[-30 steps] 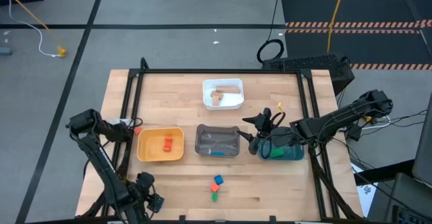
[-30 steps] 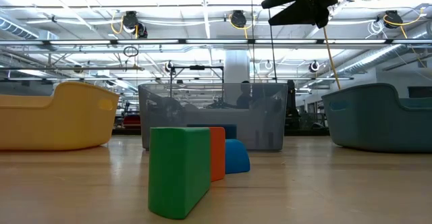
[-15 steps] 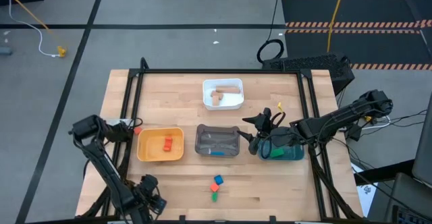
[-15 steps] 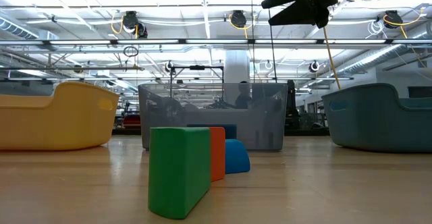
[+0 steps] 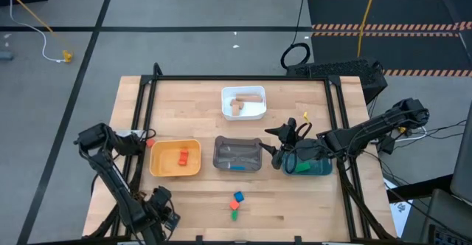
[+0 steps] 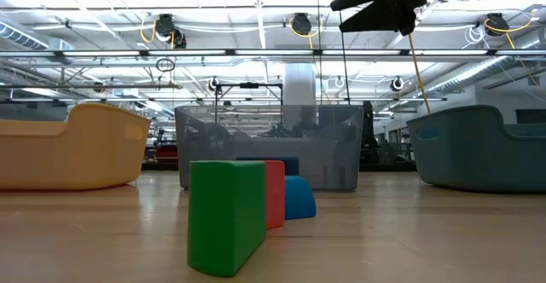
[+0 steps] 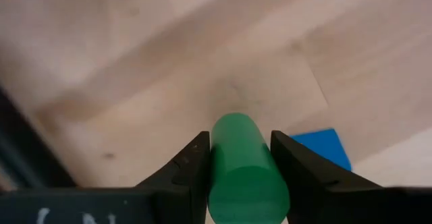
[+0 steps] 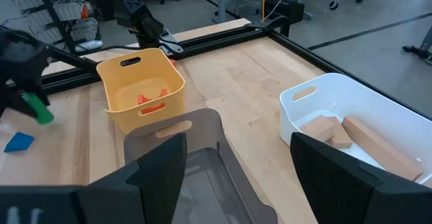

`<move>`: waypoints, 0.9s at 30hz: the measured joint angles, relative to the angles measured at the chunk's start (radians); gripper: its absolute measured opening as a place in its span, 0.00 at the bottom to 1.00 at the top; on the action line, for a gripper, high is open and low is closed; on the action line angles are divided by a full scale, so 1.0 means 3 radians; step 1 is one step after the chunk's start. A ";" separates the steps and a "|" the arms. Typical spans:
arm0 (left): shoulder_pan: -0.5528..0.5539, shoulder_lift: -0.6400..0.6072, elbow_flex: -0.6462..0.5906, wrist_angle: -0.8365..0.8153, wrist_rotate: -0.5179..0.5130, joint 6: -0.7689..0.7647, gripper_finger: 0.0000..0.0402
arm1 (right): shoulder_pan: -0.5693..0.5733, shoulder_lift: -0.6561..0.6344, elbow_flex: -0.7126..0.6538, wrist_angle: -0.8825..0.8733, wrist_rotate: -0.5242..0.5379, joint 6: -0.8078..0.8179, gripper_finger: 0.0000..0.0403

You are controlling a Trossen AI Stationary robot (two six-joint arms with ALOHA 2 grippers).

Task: Sort & place blocks by color
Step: Put the left green cylindrical block into the dark blue bin

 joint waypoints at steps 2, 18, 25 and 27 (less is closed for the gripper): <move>0.0021 -0.0081 0.0000 -0.0172 -0.0022 0.0001 0.32 | 0.0000 0.0000 0.0000 0.0000 0.0000 0.0000 0.64; 0.0738 -0.0969 0.0000 -0.0183 -0.1712 0.1395 0.32 | 0.0000 0.0000 0.0000 0.0000 0.0001 0.0000 0.64; 0.1219 -0.0969 0.0000 0.0282 -0.2130 0.2567 0.32 | 0.0000 0.0000 -0.0001 0.0148 0.0003 0.0001 0.64; 0.1378 -0.0969 0.0000 0.0530 -0.2230 0.3014 0.32 | 0.0000 0.0000 -0.0001 0.0305 0.0001 0.0005 0.64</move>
